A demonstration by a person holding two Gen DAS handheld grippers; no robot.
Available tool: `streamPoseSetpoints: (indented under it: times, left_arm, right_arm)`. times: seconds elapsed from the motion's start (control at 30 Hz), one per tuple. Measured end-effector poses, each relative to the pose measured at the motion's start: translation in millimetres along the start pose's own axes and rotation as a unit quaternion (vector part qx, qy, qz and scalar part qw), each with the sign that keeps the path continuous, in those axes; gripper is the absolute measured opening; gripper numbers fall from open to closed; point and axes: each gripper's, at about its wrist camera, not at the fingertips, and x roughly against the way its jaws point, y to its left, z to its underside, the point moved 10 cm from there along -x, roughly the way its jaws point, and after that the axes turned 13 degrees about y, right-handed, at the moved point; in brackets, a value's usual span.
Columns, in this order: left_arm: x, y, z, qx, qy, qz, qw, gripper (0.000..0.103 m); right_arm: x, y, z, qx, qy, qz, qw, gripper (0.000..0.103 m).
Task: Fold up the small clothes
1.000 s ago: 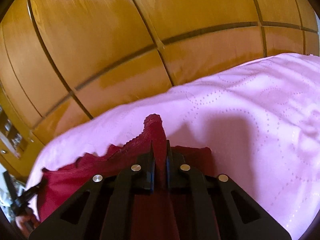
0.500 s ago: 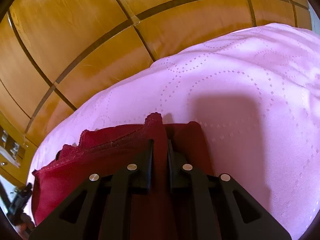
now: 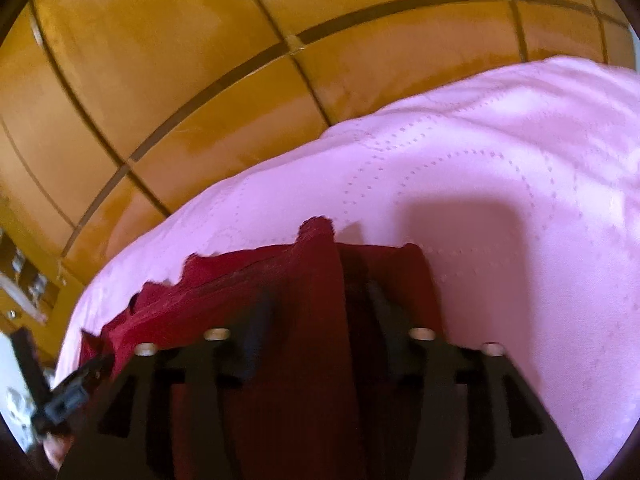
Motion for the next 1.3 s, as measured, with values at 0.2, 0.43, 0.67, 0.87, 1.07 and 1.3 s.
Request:
streamPoseSetpoints:
  times: [0.2, 0.43, 0.67, 0.87, 1.07, 1.3]
  left_arm:
    - [-1, -2, 2, -0.003, 0.001, -0.002, 1.0000, 0.089]
    - [-2, 5, 3, 0.009, 0.010, -0.005, 0.9999, 0.091]
    - [-10, 4, 0, 0.012, 0.019, 0.006, 0.9997, 0.094]
    - [7, 5, 5, 0.019, -0.005, 0.022, 0.9996, 0.094]
    - [43, 22, 17, 0.022, -0.052, -0.046, 0.9974, 0.098]
    - [28, 77, 29, 0.148, -0.020, -0.006, 0.9888, 0.100]
  right_arm:
    - [48, 64, -7, 0.119, -0.051, 0.002, 0.992, 0.045]
    - [-34, 74, 3, 0.152, 0.074, 0.046, 0.985, 0.038]
    - [-56, 63, 3, 0.151, 0.049, 0.069, 0.985, 0.038]
    - [-57, 66, 3, 0.153, 0.040, 0.070, 0.985, 0.038]
    - [-57, 67, 1, 0.154, 0.037, 0.071, 0.985, 0.038]
    - [-57, 68, 1, 0.155, 0.036, 0.072, 0.985, 0.038]
